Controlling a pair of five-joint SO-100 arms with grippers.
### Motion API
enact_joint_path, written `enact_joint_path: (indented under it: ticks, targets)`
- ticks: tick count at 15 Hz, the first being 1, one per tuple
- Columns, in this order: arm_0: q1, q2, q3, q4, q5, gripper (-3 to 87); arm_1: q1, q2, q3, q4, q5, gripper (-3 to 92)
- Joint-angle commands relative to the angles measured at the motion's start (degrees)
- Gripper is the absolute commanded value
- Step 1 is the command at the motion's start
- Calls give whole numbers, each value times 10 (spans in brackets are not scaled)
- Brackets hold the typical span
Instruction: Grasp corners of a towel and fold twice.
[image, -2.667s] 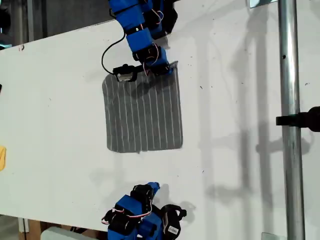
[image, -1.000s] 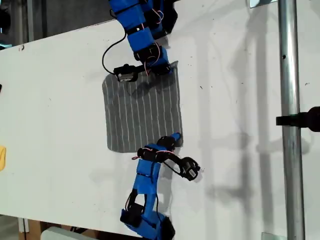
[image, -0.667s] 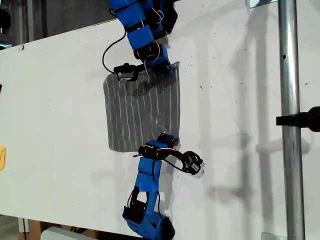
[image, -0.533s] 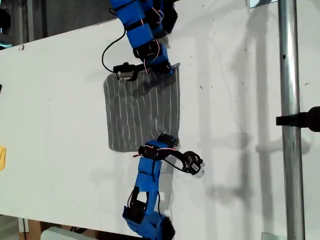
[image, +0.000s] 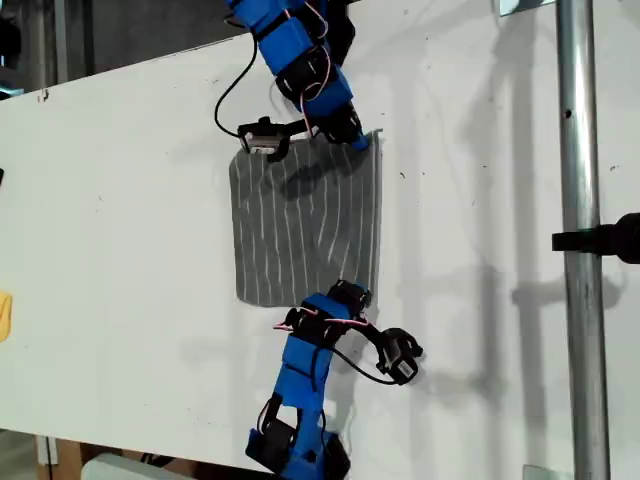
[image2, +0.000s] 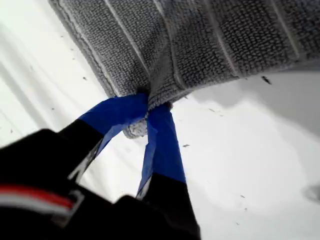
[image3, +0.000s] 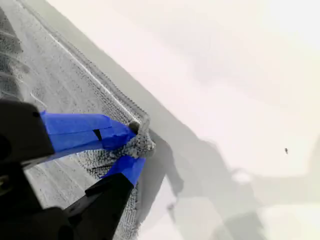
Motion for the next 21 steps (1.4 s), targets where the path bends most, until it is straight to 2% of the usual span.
enact_joint_path:
  ticks: [1,3,5,9,12,15,18,21]
  targets:
    - [43,69,2,49,-42,-30,-49,-83,-91,-54,17,-2]
    - [74,83,4,62,-79,-30,-69,-182,-214,-19,11,-2]
    - [88,108,1,69,-99,-30,-66,-240,-330,65,-5,-2]
    - [92,120,8,77,-115,-30,-60,-247,-357,89,-11,-2]
    - [51,133,10,86,-78,-30,-4,-217,-355,145,-57,-2]
    - [-52,166,13,145,-3,-30,131,-93,-282,195,-164,-2]
    - [-191,185,29,156,105,-30,326,13,-234,256,-330,-2]
    - [-312,158,12,153,204,-30,525,20,-237,238,-510,-2]
